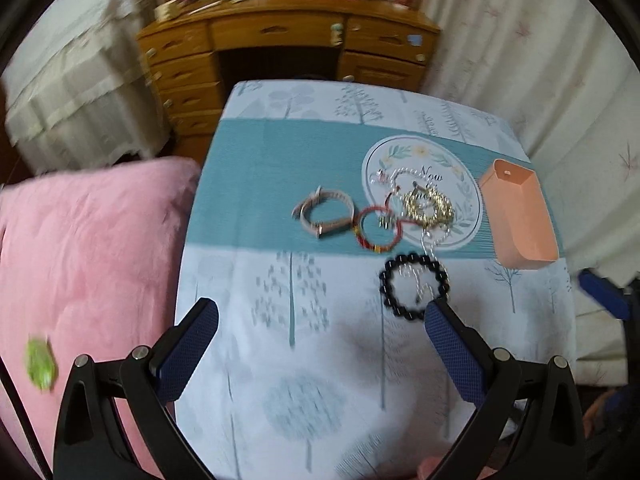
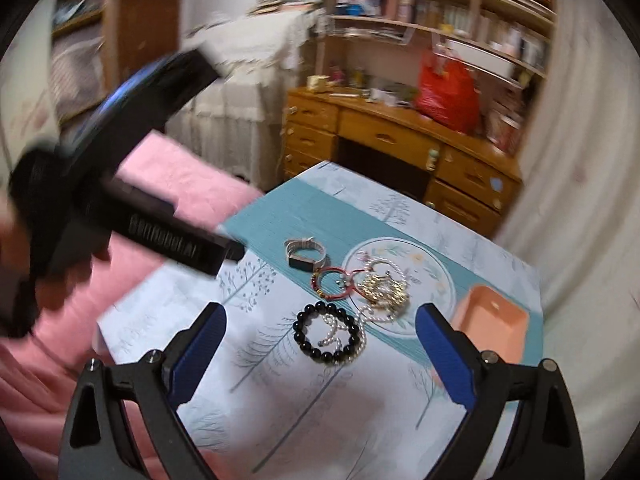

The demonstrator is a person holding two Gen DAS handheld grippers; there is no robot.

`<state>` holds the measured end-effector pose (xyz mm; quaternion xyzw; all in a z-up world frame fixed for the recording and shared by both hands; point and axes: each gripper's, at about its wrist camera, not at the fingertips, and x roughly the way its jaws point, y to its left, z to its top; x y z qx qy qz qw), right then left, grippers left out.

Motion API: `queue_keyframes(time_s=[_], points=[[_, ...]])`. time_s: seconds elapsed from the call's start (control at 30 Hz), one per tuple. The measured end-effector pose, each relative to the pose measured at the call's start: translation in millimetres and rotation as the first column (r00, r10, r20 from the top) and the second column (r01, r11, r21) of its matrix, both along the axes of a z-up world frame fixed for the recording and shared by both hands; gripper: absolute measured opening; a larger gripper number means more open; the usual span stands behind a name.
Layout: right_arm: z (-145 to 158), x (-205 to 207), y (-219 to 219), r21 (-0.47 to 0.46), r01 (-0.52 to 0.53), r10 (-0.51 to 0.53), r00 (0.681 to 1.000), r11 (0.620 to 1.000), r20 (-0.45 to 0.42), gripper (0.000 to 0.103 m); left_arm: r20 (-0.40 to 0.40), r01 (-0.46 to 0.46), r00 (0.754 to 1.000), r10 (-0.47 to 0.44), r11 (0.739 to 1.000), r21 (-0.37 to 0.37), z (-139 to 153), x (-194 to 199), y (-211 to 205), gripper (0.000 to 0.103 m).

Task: Organize jewelry
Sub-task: 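Grasp the black bead bracelet with the right tool while the left tool grasps the pink watch, then carry the black bead bracelet and pink watch into the peach tray and release both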

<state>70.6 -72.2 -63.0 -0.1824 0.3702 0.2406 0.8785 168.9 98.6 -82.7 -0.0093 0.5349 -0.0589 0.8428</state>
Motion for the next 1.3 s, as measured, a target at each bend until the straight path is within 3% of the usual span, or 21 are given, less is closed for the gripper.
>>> queue_keyframes(time_s=[0.17,0.33,0.4,0.57,0.73,0.8,0.87,1.03,1.1,1.2,1.3], points=[[-49.5,24.6,21.4,-0.005,-0.058,0.057,0.993,0.998,-0.101,0.088,0.061,0.166,0.983,-0.173,0.981,0.105,-26.3,35.5,-6.6,0.102],[-92.8,38.5,44.6,-0.097,-0.052,0.033,0.981,0.994,-0.193,0.081,0.051,0.294,0.953,-0.299,0.952,0.084,-61.6,71.6,-14.2,0.102],[-104.1,38.7,51.4,-0.107,-0.05,0.026,0.976,0.993,-0.216,0.071,0.058,0.327,0.941,-0.333,0.94,0.096,-75.9,84.7,-17.4,0.102],[-129.2,44.4,60.1,-0.195,-0.025,-0.022,0.971,0.981,-0.238,0.05,0.067,0.375,0.921,-0.383,0.921,0.106,-104.7,107.7,-22.0,0.102],[-140.1,60.5,58.2,-0.224,0.02,-0.081,0.961,0.974,-0.264,0.044,0.052,0.411,0.908,-0.416,0.907,0.089,-125.5,123.1,-22.8,0.101],[-144.7,67.7,57.1,-0.226,0.04,-0.106,0.951,0.973,-0.291,0.031,0.04,0.415,0.907,-0.42,0.906,0.085,-131.8,128.5,-22.6,0.101],[-148.8,73.8,54.9,-0.215,0.062,-0.131,0.938,0.975,-0.322,0.025,0.034,0.421,0.905,-0.425,0.904,0.075,-138.1,132.1,-20.8,0.1],[-149.1,79.2,55.9,-0.173,0.068,-0.128,0.92,0.983,-0.37,0.015,0.013,0.439,0.898,-0.439,0.898,0.025,-145.4,134.6,-15.6,0.082],[-148.7,83.7,54.3,-0.15,0.09,-0.143,0.908,0.985,-0.394,0.015,0.015,0.47,0.883,-0.47,0.883,0.002,-143.3,132.8,-15.8,0.073],[-147.2,90.9,49.9,-0.115,0.162,-0.196,0.882,0.98,-0.429,0.015,0.029,0.482,0.876,-0.482,0.876,-0.005,-140.3,130.7,-13.3,0.054],[-139.6,94.2,40.9,-0.029,0.255,-0.238,0.852,0.967,-0.467,0.015,0.03,0.469,0.883,-0.469,0.883,-0.007,-138.9,131.6,-9.8,0.045]])
